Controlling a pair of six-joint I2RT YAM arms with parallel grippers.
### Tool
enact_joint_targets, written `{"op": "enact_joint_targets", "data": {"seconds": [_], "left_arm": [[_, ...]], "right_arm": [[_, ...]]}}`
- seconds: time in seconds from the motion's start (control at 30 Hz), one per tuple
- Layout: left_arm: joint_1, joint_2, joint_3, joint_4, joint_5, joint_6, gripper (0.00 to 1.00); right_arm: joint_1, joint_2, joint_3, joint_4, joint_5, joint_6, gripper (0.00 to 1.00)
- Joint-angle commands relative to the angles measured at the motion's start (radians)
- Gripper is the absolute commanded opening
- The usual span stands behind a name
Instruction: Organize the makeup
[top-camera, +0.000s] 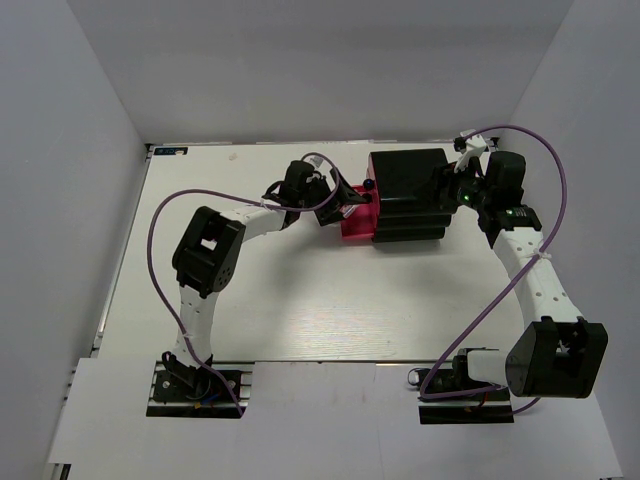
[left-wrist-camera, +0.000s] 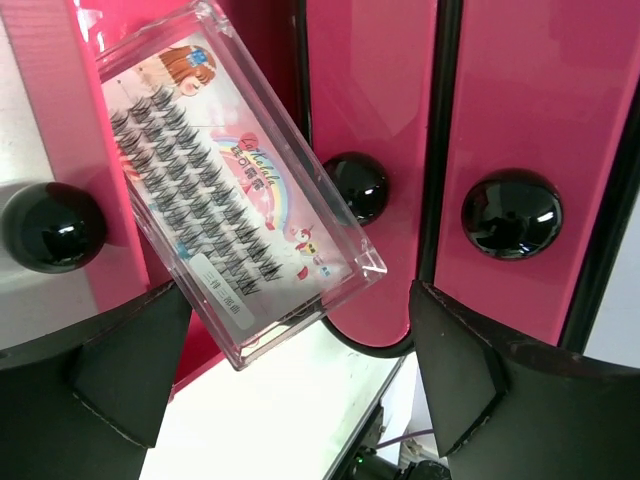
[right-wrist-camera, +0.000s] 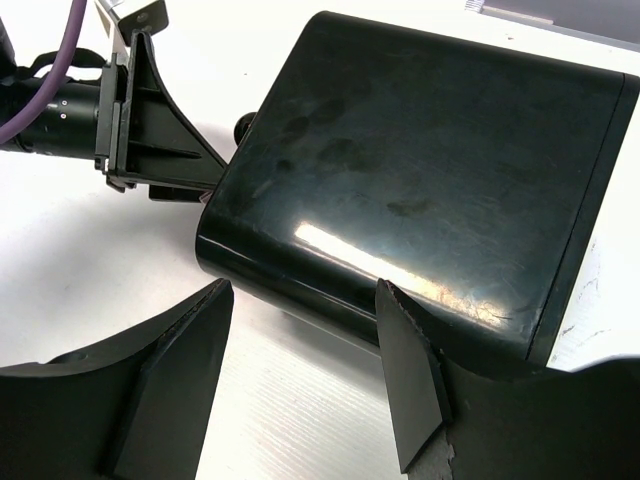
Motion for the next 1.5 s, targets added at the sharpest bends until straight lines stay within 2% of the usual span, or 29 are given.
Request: {"op": "enact_joint_targets", "data": {"seconds": [0.0, 0.2, 0.33, 0.57, 0.7, 0.77, 0.83, 0.9, 0.93, 0.97, 1.0, 1.03, 1.1, 1.17, 1.2, 1.23, 1.3, 1.33, 1.37, 1.47], "left_arm": [[0.002, -0.059, 0.032, -0.011, 0.004, 0.016, 0.98], [-0.007, -0.099, -0.012, 0.007, 0.088, 0.011, 0.98], [-0.007, -0.133, -0.038, -0.017, 0.243, 0.027, 0.98], [-0.007, -0.232, -0.057, -0.282, 0.295, 0.198, 0.98], [0.002, -0.268, -0.078, -0.333, 0.326, 0.276, 0.98], [0.016, -0.292, -0.136, -0.298, 0.355, 0.290, 0.98], [0.025, -0.355, -0.193, -0.266, 0.319, 0.301, 0.98], [0.057, -0.383, -0.244, -0.279, 0.173, 0.327, 0.98], [0.068, -0.387, -0.250, -0.289, 0.133, 0.335, 0.98], [0.077, -0.381, -0.253, -0.302, 0.104, 0.341, 0.98], [0.095, -0.371, -0.251, -0.310, 0.052, 0.340, 0.98], [0.105, -0.348, -0.250, -0.315, 0.030, 0.335, 0.97], [0.123, -0.325, -0.257, -0.293, 0.008, 0.314, 0.86], [0.152, -0.280, -0.261, -0.247, 0.005, 0.285, 0.67], [0.161, -0.265, -0.256, -0.234, 0.008, 0.275, 0.45], [0.175, -0.245, -0.245, -0.223, 0.022, 0.271, 0.37], [0.184, -0.181, -0.219, -0.213, 0.031, 0.258, 0.24], [0.185, -0.159, -0.189, -0.213, 0.036, 0.254, 0.23], [0.185, -0.138, -0.175, -0.209, 0.050, 0.251, 0.23], [0.194, -0.075, -0.121, -0.215, 0.051, 0.244, 0.37]], "right_arm": [[-0.007, -0.018, -0.007, 0.036, -0.021, 0.010, 0.65], [-0.005, -0.018, -0.007, 0.033, -0.020, 0.008, 0.65], [-0.005, -0.018, -0.009, 0.036, -0.021, 0.008, 0.66], [-0.007, -0.010, -0.006, 0.038, -0.026, 0.011, 0.66], [-0.005, -0.009, -0.007, 0.035, -0.023, 0.014, 0.66], [-0.007, -0.013, -0.004, 0.035, -0.020, 0.014, 0.65], [-0.007, -0.021, -0.006, 0.043, -0.009, 0.013, 0.66], [-0.013, -0.026, -0.003, 0.049, 0.031, 0.016, 0.64], [-0.014, -0.024, 0.002, 0.052, 0.046, 0.020, 0.58], [-0.014, -0.020, 0.014, 0.046, 0.063, 0.020, 0.19], [-0.046, -0.015, 0.020, 0.041, 0.075, 0.020, 0.01], [-0.049, -0.010, 0.028, 0.038, 0.086, 0.020, 0.00], [-0.060, -0.007, 0.039, 0.041, 0.109, 0.020, 0.00], [-0.071, 0.006, 0.050, 0.041, 0.130, 0.020, 0.12], [-0.079, 0.013, 0.065, 0.041, 0.147, 0.020, 0.20], [-0.082, 0.028, 0.076, 0.041, 0.157, 0.020, 0.40], [-0.095, 0.051, 0.117, 0.023, 0.176, 0.020, 0.61], [-0.100, 0.081, 0.134, 0.015, 0.180, 0.045, 0.72], [-0.108, 0.101, 0.151, 0.004, 0.181, 0.045, 0.76], [-0.125, 0.170, 0.211, -0.023, 0.183, 0.045, 0.79]]}}
